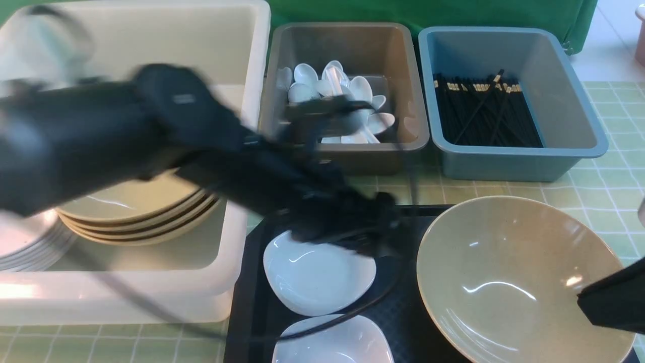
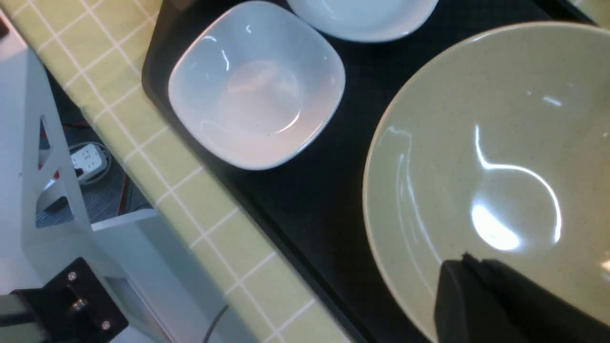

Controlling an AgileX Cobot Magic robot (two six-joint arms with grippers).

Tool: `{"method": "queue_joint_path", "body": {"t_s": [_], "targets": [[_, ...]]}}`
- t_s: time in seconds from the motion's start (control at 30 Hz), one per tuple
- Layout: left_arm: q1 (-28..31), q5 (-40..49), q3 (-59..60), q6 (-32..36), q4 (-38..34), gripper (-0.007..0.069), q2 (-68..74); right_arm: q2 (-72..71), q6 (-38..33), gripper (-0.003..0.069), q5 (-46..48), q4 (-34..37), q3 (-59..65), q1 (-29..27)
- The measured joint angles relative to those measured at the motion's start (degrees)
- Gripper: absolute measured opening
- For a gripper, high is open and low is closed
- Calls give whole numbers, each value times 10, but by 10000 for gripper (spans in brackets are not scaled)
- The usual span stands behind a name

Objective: On green table put chopsticks spoon bowls plates into blue grey white boxes.
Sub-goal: 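Grasp the large bowl on the tray by its rim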

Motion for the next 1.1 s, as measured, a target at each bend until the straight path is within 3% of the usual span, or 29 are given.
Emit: {"method": "queue_joint_path", "body": {"t_s": [0.23,0.47,0.6,0.7,0.97,1.1], "targets": [[-10,44,-147,4,29,595,145,-2,-3,25,-2,6,1,0],[-12,72,-222,5,31,587,227,-2,-17,26,-8,7,1,0],[-12,79,-237,10,26,524,253,-2,-19,29,-13,8,2,0],[-12,81,-239,26,22,456,255,-2,-19,32,-20,8,6,0],[-12,86,-239,39,19,59,255,-2,-19,36,-43,8,22,0],[-12,91,-239,39,17,15,255,-2,-19,38,-47,8,23,0]]}}
